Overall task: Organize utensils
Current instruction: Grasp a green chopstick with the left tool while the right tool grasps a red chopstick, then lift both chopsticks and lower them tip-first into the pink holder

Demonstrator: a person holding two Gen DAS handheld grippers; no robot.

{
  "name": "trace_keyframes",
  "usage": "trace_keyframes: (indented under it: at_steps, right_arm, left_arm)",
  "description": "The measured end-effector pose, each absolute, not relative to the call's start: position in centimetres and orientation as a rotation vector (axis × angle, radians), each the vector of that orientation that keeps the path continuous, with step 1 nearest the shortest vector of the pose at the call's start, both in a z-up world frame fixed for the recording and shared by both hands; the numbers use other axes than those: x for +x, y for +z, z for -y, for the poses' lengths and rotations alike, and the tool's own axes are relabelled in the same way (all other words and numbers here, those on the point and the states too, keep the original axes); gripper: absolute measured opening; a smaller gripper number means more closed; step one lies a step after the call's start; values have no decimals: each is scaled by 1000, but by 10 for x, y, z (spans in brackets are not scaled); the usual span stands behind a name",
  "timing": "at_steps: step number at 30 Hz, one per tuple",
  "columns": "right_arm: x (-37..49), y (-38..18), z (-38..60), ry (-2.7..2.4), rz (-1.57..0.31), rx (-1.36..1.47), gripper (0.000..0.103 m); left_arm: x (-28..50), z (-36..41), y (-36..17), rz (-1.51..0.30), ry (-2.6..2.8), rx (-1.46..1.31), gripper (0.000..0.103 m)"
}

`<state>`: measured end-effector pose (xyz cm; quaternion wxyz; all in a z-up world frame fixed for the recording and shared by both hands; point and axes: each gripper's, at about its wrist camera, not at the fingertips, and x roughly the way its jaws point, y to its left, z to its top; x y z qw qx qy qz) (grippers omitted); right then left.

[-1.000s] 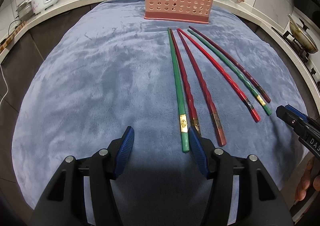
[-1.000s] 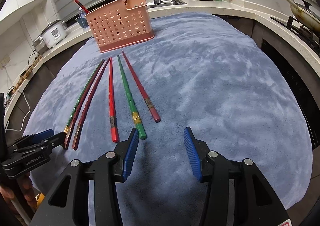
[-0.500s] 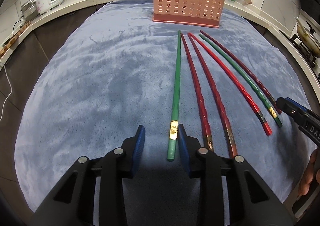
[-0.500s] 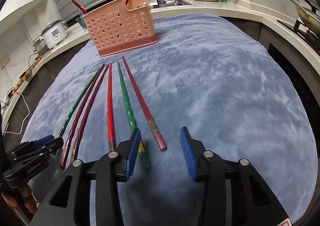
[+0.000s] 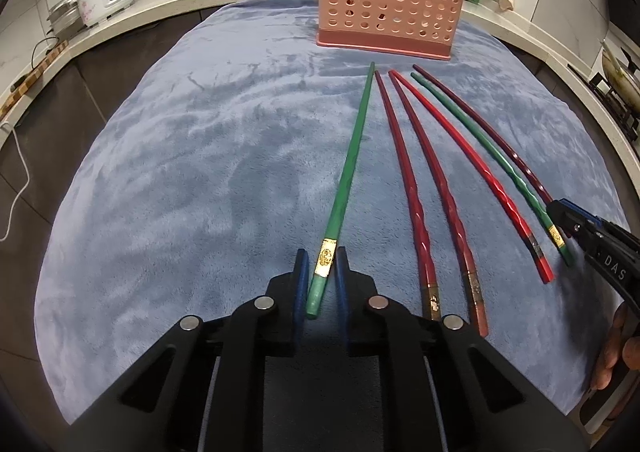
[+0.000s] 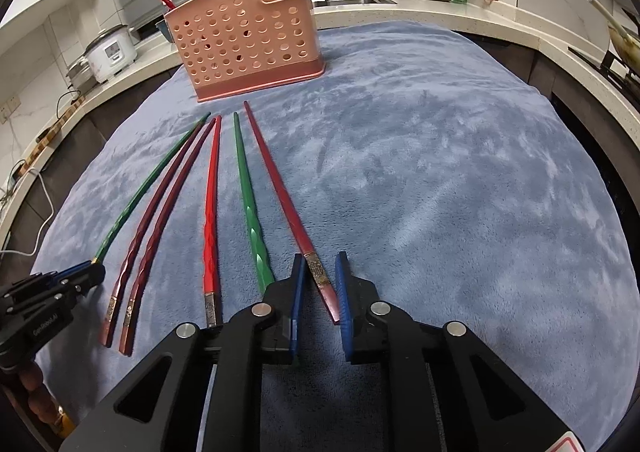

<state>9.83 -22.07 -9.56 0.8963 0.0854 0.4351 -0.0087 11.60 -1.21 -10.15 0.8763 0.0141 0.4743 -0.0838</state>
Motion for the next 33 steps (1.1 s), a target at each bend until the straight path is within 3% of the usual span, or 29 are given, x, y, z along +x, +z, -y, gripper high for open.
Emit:
trace_keyframes:
  at_steps: [5, 13, 33]
  right_arm:
    - [91, -90, 222, -17, -895, 187, 9]
    - [67, -60, 226, -20, -835, 200, 7]
    - [58, 70, 248, -21, -558, 273, 7]
  left_arm:
    - [115, 8, -98, -994, -182, 15, 7]
    - [106, -8, -80, -977, -189, -35, 7]
    - [109, -35, 48, -690, -197, -89, 7]
